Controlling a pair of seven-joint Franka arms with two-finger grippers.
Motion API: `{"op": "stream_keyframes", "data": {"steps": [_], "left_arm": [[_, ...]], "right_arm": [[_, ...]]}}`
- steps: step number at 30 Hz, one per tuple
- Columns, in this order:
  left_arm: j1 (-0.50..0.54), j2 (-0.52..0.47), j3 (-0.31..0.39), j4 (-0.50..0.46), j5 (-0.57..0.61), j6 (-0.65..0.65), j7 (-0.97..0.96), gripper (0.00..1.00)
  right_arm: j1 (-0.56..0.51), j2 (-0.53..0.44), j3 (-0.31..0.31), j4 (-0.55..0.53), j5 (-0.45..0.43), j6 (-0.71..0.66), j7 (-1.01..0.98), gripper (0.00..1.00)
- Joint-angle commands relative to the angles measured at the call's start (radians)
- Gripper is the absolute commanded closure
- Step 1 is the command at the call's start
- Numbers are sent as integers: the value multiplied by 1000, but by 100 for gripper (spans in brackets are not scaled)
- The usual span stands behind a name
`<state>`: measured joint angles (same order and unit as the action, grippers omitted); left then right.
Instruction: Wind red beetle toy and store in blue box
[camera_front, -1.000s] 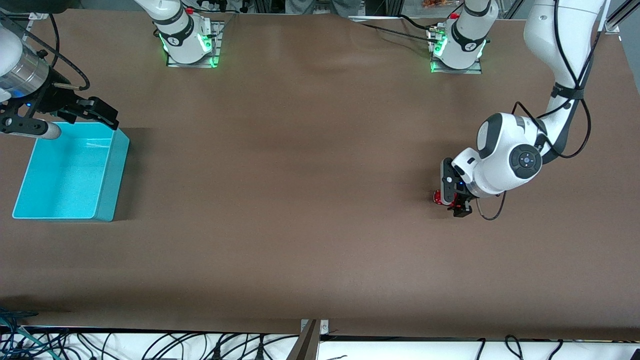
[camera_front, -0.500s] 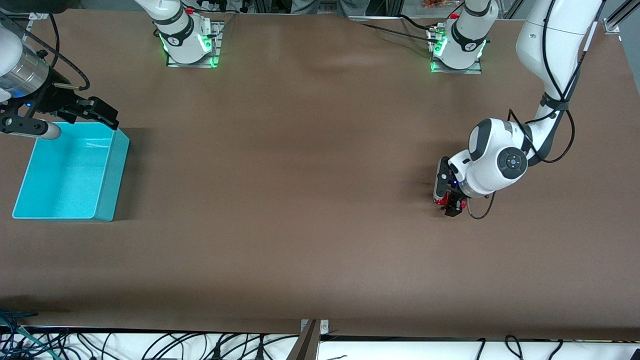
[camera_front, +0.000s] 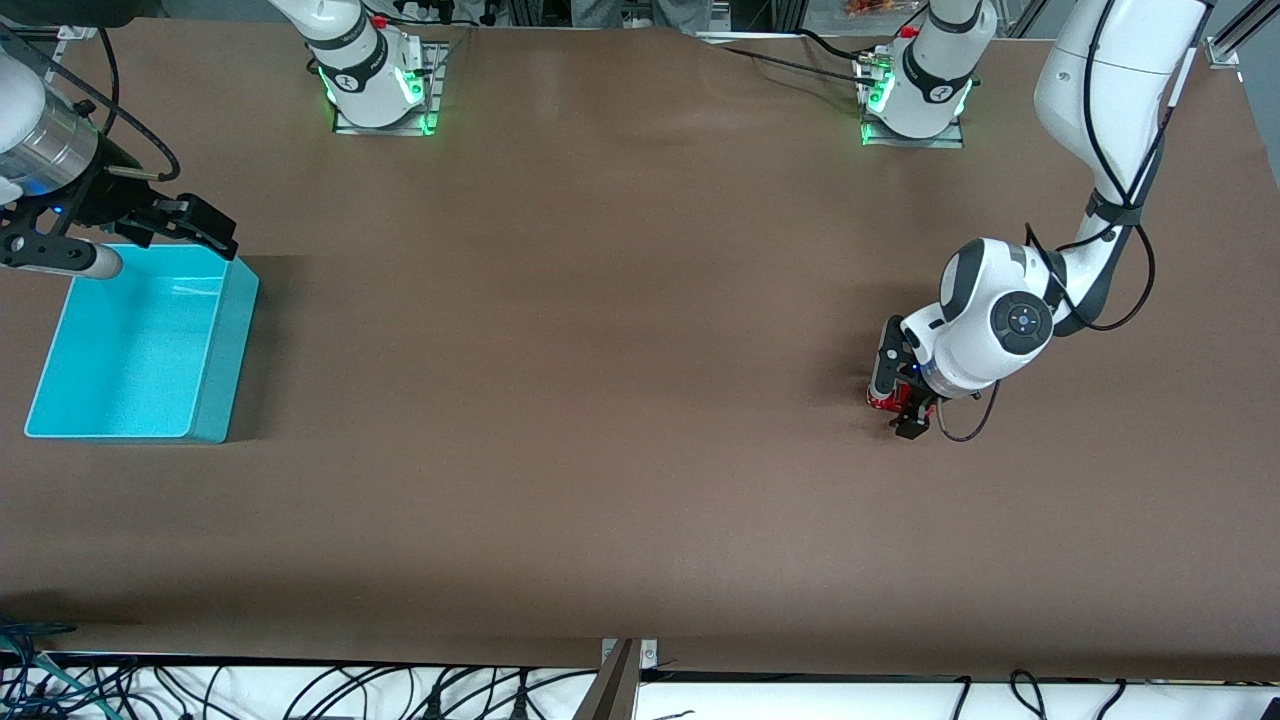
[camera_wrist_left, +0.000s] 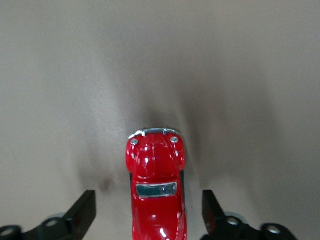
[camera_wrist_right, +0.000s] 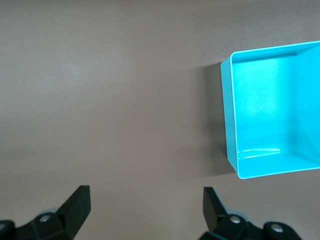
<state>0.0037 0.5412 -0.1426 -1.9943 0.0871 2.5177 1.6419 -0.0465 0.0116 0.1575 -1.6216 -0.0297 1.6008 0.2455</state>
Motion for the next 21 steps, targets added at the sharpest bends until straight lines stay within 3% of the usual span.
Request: {"op": "stream_keyframes", "data": {"steps": [1,3,7,21], "left_arm": [[13,2,0,-3,31,12,13,68],[15,3,0,-4,29,12,13,87],[15,6,0,-9,26,12,12,97],[52,31,23,-20,22,6,-53,97]], "right_arm": [[-6,7,4,23,19,-16,-15,0],[-6,7,4,23,19,-16,-15,0],[-6,7,4,23,19,-16,-17,0],[-6,7,4,23,19,-16,-17,0]]}}
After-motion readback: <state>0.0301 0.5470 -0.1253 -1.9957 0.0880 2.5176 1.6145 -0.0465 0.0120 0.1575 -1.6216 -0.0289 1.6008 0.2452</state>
